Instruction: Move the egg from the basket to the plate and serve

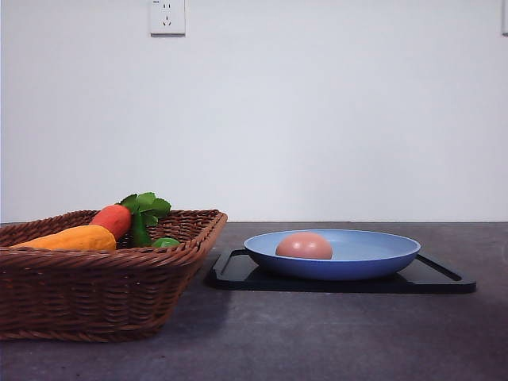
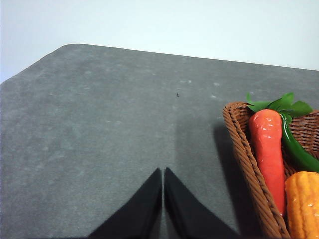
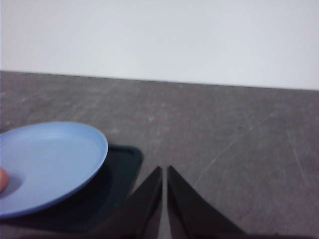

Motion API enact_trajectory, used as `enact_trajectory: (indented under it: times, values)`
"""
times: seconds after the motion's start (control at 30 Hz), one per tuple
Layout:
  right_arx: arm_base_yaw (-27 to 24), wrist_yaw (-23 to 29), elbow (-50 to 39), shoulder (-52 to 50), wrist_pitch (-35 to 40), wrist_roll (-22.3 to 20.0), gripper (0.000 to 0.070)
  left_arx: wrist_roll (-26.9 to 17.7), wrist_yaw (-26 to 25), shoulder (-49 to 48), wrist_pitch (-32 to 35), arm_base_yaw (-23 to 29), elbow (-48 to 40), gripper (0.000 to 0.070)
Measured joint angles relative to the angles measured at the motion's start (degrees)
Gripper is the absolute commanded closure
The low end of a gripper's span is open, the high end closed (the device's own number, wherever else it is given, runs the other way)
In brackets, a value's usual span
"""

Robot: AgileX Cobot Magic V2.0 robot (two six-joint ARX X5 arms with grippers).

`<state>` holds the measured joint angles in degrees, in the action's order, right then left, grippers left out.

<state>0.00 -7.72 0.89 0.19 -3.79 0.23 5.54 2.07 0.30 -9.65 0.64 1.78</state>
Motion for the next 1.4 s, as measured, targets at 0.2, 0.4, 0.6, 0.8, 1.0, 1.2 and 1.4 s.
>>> enact_trajectory:
  times: [0.2, 0.4, 0.6, 0.8, 1.0, 1.2, 1.4]
  values:
    - [-0.1, -0.2, 0.0, 0.1, -5.5, 0.2, 0.0700, 0.0, 0.0, 0.0, 0.0, 0.0, 0.0, 0.0700]
    - [-0.1, 0.2, 0.0, 0.1, -5.4, 0.2, 0.0700, 0.0, 0.0, 0.0, 0.0, 0.0, 0.0, 0.0700]
    - [-0.1, 0.2, 0.0, 0.1, -5.4, 0.2, 0.0700, 0.0, 0.0, 0.0, 0.0, 0.0, 0.0, 0.0700]
    - [-0.1, 0.2, 0.0, 0.1, -5.4, 0.2, 0.0700, 0.0, 0.0, 0.0, 0.0, 0.0, 0.0, 0.0700]
    - [-0.1, 0.3, 0.0, 0.1, -5.4, 0.2, 0.0700, 0.0, 0.0, 0.0, 0.0, 0.0, 0.0, 0.0700]
    - [-0.1, 0.3, 0.0, 0.1, -5.4, 0.2, 0.0700, 0.0, 0.0, 0.0, 0.0, 0.0, 0.0, 0.0700]
    - [-0.1, 0.3, 0.0, 0.1, -5.4, 0.2, 0.0700, 0.0, 0.0, 0.0, 0.0, 0.0, 0.0, 0.0700]
